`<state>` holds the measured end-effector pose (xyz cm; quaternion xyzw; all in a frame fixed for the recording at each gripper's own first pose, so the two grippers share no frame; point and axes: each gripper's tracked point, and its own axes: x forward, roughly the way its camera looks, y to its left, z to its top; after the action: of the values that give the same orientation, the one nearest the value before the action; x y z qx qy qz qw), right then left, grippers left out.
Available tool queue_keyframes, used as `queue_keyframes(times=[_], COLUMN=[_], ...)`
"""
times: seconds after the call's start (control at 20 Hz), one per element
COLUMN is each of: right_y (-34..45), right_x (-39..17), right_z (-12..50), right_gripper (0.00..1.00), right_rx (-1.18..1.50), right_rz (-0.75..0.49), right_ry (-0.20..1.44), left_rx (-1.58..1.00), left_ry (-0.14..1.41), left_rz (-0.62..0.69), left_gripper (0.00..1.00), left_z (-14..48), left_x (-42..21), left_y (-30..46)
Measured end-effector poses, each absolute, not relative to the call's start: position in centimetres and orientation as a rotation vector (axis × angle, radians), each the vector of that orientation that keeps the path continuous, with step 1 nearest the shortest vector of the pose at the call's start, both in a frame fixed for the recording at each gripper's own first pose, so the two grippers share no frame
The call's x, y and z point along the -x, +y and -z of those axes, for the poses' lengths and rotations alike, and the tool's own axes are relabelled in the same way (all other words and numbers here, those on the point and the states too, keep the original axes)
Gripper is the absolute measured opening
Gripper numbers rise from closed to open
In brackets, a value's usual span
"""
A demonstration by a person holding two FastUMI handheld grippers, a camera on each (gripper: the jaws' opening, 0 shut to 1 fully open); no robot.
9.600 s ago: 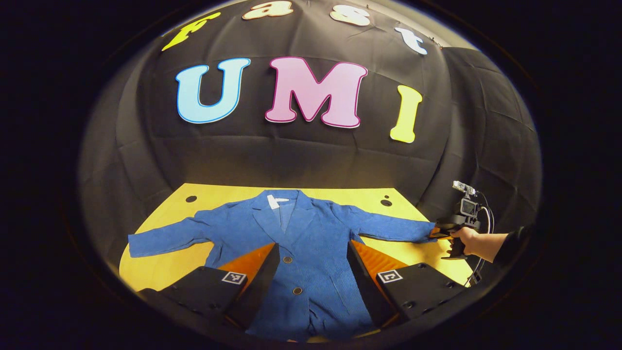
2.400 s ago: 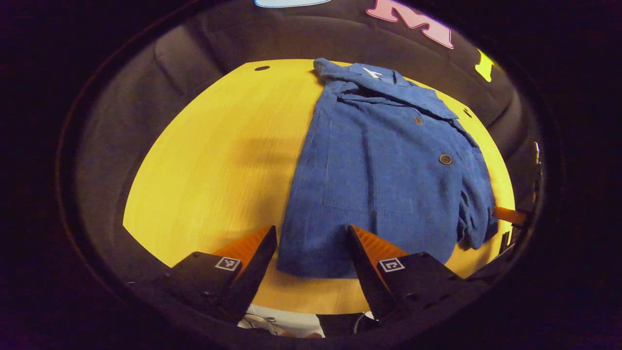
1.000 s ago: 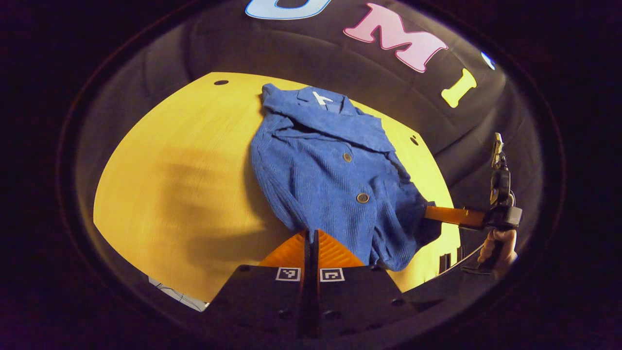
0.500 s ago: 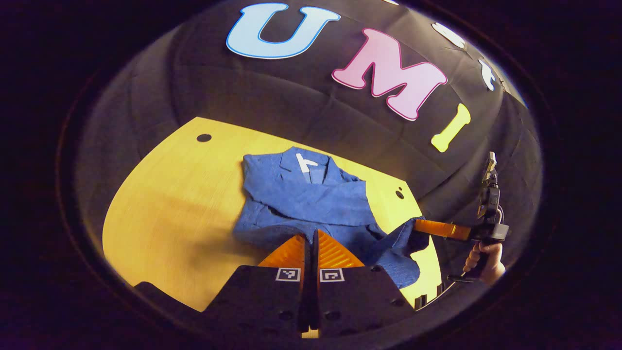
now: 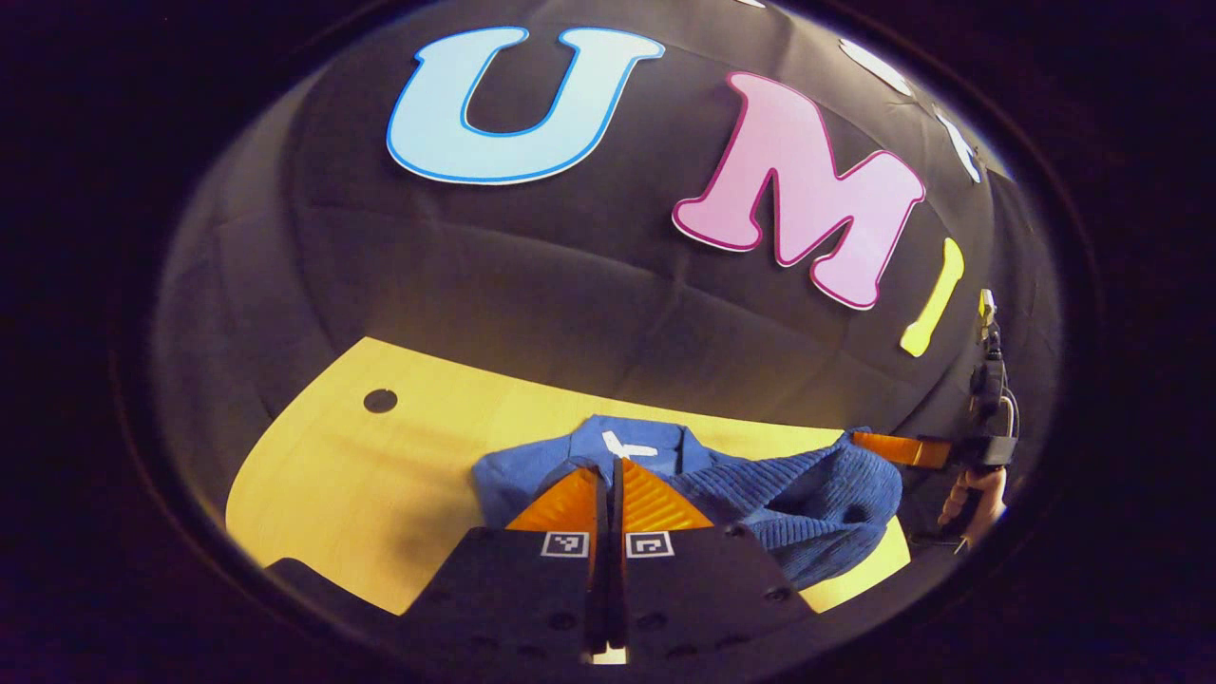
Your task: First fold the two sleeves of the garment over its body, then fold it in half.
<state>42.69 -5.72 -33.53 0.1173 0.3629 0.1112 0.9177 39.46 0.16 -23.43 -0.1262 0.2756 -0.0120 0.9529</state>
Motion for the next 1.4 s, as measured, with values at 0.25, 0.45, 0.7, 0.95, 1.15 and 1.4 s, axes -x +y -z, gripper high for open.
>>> queue_keyframes(times=[0.25, 0.45, 0.7, 0.95, 1.15, 1.4], right_y=[-7.6, -9.5, -11.6, -12.4, -13.0, -11.3], right_x=[-48.6, -50.0, -50.4, -46.9, -41.0, -32.1], right_z=[38.6, 44.2, 44.3, 38.2, 32.5, 26.9], right_gripper=[0.04, 0.05, 0.37, 0.96, 0.96, 0.97], right_rx=[-0.227, -0.202, -0.059, -0.051, -0.077, -0.095], right_rz=[-0.154, -0.095, -0.026, -0.019, 0.014, 0.005], right_ry=[0.712, 0.743, 0.657, 0.525, 0.420, 0.400], left_rx=[0.240, 0.183, 0.185, 0.068, 0.147, 0.214], left_ry=[0.491, 0.557, 0.620, 0.505, 0.388, 0.316], left_rz=[-0.074, -0.076, -0.032, -0.116, -0.134, -0.130], left_gripper=[0.00, 0.00, 0.84, 0.83, 0.84, 0.84], left_z=[28.8, 34.5, 36.3, 30.8, 24.8, 18.8], left_x=[-46.5, -48.4, -48.4, -45.7, -39.7, -29.0], left_y=[4.7, 5.7, 2.8, 2.7, 1.6, 1.5])
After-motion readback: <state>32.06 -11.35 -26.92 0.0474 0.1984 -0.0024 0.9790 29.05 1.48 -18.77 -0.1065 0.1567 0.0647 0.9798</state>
